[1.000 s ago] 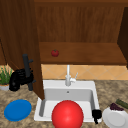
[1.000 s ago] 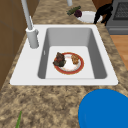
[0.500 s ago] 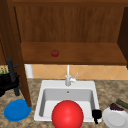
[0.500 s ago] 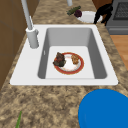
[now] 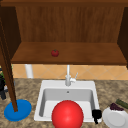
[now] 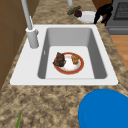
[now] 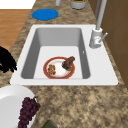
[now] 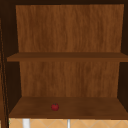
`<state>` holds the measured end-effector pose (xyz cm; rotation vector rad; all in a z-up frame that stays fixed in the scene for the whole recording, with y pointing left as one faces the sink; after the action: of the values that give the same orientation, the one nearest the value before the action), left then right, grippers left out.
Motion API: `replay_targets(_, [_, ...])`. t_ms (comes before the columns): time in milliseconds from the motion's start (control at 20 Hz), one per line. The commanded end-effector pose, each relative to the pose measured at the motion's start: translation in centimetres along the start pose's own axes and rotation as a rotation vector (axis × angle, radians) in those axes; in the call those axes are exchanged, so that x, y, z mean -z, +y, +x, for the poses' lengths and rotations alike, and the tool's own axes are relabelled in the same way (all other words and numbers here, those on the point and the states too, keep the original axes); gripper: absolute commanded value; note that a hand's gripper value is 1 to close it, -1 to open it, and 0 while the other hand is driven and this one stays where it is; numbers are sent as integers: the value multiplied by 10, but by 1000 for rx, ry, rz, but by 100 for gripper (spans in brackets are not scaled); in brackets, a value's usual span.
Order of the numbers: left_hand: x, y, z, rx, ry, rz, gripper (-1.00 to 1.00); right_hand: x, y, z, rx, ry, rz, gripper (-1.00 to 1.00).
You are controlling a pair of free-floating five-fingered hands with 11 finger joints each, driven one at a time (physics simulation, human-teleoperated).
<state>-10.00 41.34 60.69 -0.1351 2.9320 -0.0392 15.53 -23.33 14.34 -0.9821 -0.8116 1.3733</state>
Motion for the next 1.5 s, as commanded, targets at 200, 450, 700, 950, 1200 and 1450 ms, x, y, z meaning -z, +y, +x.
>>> replay_targets(200, [-21,53,17,-12,-12,-60,100,0,0,0,0,0,0,0])
replay_targets(450, [-20,85,19,-12,-18,-65,100,0,0,0,0,0,0,0])
replay_targets(700, [-19,115,20,-12,-24,-73,100,0,0,0,0,0,0,0])
replay_targets(950, [-17,142,18,-8,-27,-83,100,0,0,0,0,0,0,0])
replay_targets(1200, [-19,174,5,-12,-17,-93,100,0,0,0,0,0,0,0])
replay_targets(1450, [4,167,-2,-28,-3,-19,-100,0,0,0,0,0,0,0])
